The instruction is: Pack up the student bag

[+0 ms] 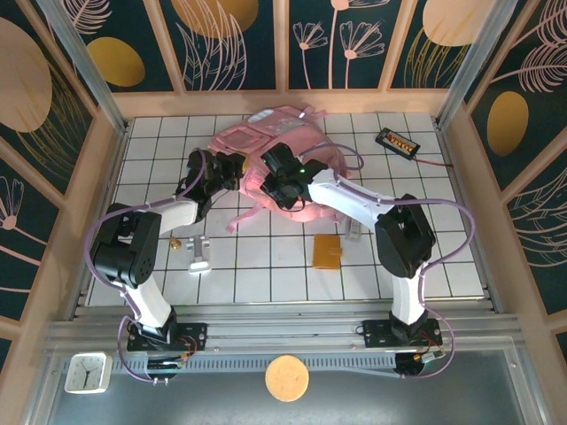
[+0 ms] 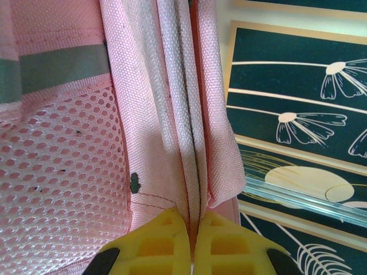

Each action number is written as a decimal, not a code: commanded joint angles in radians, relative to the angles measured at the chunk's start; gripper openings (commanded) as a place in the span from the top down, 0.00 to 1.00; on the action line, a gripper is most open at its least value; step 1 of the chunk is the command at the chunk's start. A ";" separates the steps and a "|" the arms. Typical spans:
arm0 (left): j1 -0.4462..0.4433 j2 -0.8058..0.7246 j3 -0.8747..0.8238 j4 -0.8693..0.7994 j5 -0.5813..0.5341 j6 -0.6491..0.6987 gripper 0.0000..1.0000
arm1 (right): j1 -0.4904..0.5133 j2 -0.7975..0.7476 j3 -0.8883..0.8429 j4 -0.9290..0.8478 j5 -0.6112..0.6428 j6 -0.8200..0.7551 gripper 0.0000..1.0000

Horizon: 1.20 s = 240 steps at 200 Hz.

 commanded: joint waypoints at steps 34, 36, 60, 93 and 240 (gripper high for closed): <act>0.000 -0.087 0.002 0.161 -0.013 -0.112 1.00 | -0.011 0.061 0.083 -0.062 0.067 -0.016 0.65; 0.000 -0.087 0.002 0.161 -0.013 -0.112 1.00 | -0.011 0.063 0.083 -0.063 0.068 -0.015 0.66; 0.000 -0.091 -0.004 0.162 -0.013 -0.114 1.00 | -0.013 0.073 0.089 -0.071 0.076 -0.015 0.76; 0.000 -0.094 -0.013 0.165 -0.016 -0.114 1.00 | -0.011 0.076 0.095 -0.096 0.083 -0.016 1.00; 0.150 -0.027 0.063 -0.052 0.115 0.161 1.00 | -0.153 -0.079 -0.096 -0.359 -0.126 -0.426 1.00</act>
